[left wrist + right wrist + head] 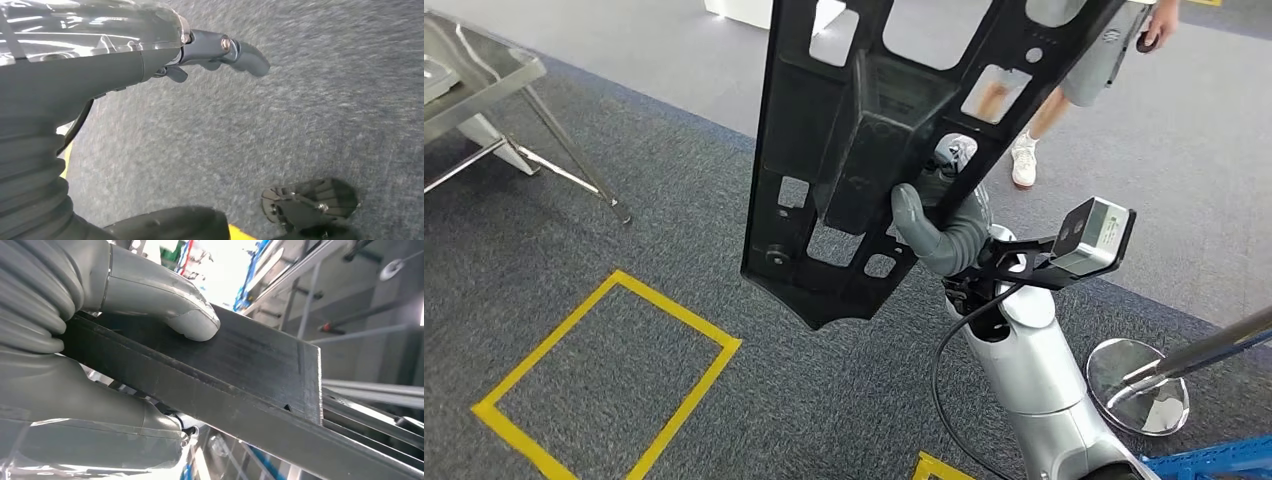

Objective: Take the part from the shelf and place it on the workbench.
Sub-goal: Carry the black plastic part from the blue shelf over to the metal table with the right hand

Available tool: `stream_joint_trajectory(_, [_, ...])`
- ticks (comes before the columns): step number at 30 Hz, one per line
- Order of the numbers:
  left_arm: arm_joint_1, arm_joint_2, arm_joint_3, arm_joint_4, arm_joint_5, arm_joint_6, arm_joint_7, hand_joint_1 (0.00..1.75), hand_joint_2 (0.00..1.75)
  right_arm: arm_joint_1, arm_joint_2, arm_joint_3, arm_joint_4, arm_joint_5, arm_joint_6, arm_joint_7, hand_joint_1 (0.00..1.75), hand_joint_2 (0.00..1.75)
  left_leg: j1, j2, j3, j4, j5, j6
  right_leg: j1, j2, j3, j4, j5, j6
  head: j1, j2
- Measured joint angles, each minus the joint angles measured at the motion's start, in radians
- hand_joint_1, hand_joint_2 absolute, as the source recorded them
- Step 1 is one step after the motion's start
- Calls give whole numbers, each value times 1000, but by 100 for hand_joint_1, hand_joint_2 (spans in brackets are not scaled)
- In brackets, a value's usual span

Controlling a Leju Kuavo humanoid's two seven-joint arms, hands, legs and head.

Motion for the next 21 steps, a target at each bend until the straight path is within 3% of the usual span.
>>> stream_joint_trajectory(2, [-2, 0, 0, 0, 0, 0, -1, 0, 175, 1, 0, 0, 0, 0, 0, 0, 173, 175, 3, 33, -63, 129, -53, -6, 5, -28, 2, 0, -4, -5, 0, 0])
stream_joint_trajectory(3, [-3, 0, 0, 0, 0, 0, -1, 0, 175, 2, 0, 0, 1, 0, 0, 0, 173, 175, 5, 38, -80, 164, -60, -7, 6, -43, 4, 0, -6, -5, 0, 0])
stream_joint_trajectory(4, [-3, 0, 0, 0, 0, 0, -1, 0, 175, 2, 0, 0, 1, 0, 0, 0, 173, 175, 6, 40, -78, 160, -48, -6, 7, -56, 6, 0, -8, -5, 0, 0])
stream_joint_trajectory(6, [0, 0, 0, 0, 0, -1, 0, 0, 175, 1, 1, 1, 1, 0, 0, 0, 173, 175, 4, 57, -14, 43, 15, 1, 9, -79, 15, 0, -15, -2, 0, 0])
stream_joint_trajectory(7, [1, 0, 0, 0, 0, -1, 0, 0, 175, 1, 1, 0, 1, 0, 0, 0, 173, 175, -2, 82, 23, -25, 37, 8, 11, -89, 19, 0, -18, 1, 0, 0])
stream_joint_trajectory(8, [2, 0, 0, 0, -1, 0, 1, 0, 175, 0, 1, 0, 1, 0, 0, 0, 173, 175, -8, 102, 51, -78, 52, 17, 13, -98, 22, 0, -21, 4, 0, 0])
stream_joint_trajectory(10, [3, 1, 0, 0, -1, 0, 2, 0, 175, 0, 1, 1, 1, 0, 0, 1, 173, 175, -21, 119, 64, -111, 50, 29, 17, -118, 25, -2, -24, 13, 0, 0])
stream_joint_trajectory(12, [5, 1, 0, 0, -2, 1, 2, 0, 175, -1, 1, 2, 1, 2, 0, 2, 173, 175, -18, 94, 65, -120, 54, 38, 18, -131, 31, -3, -29, 24, 0, 0])
stream_joint_trajectory(14, [6, 0, 0, 0, -5, 1, 3, 0, 175, -1, 2, 2, 0, 3, 0, 2, 173, 175, -11, 71, 72, -132, 60, 50, 16, -93, 17, 35, -58, 32, 0, 0])
stream_joint_trajectory(16, [3, -1, 0, 0, -8, 2, 3, 0, 175, 2, 1, 1, 1, 6, 0, 2, 173, 175, -8, 49, 75, -137, 63, 58, 13, -37, -40, 151, -115, 36, 0, 0])
stream_joint_trajectory(17, [2, -1, 0, 0, -9, 2, 3, 0, 175, 5, 0, 1, 2, 7, 0, 1, 173, 175, -8, 36, 75, -137, 63, 59, 13, -25, -77, 218, -140, 38, 0, 0])
stream_joint_trajectory(18, [2, -1, 0, 0, -9, 2, 3, 0, 175, 9, 0, 0, 2, 8, 0, 1, 173, 175, -8, 22, 75, -135, 62, 60, 13, -21, -105, 263, -147, 39, 0, 0])
stream_joint_trajectory(19, [2, -1, 0, 0, -9, 2, 3, 0, 175, 12, 0, 0, 3, 8, 0, 2, 173, 175, -8, 8, 76, -133, 61, 59, 13, -19, -118, 275, -135, 40, 0, 0])
stream_joint_trajectory(21, [3, -1, 0, 0, -10, 2, 3, 0, 175, 13, 0, 0, 3, 8, 0, 1, 173, 175, -7, -21, 76, -125, 57, 55, 9, -9, -85, 179, -59, 40, 0, 0])
